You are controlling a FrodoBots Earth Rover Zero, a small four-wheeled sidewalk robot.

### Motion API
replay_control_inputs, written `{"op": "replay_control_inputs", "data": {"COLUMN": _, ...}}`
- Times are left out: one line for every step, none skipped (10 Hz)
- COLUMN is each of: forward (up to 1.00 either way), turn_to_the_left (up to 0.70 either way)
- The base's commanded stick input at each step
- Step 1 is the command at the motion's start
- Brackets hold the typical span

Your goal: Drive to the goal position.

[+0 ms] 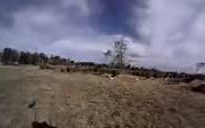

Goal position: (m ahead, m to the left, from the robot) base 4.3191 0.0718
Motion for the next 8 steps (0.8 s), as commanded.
{"op": "replay_control_inputs", "data": {"forward": 0.7, "turn_to_the_left": 0.27}}
{"op": "replay_control_inputs", "data": {"forward": 0.7, "turn_to_the_left": 0.27}}
{"op": "replay_control_inputs", "data": {"forward": 0.7, "turn_to_the_left": 0.27}}
{"op": "replay_control_inputs", "data": {"forward": 0.7, "turn_to_the_left": 0.27}}
{"op": "replay_control_inputs", "data": {"forward": 0.7, "turn_to_the_left": 0.27}}
{"op": "replay_control_inputs", "data": {"forward": 0.7, "turn_to_the_left": 0.27}}
{"op": "replay_control_inputs", "data": {"forward": 0.7, "turn_to_the_left": 0.27}}
{"op": "replay_control_inputs", "data": {"forward": 0.7, "turn_to_the_left": 0.27}}
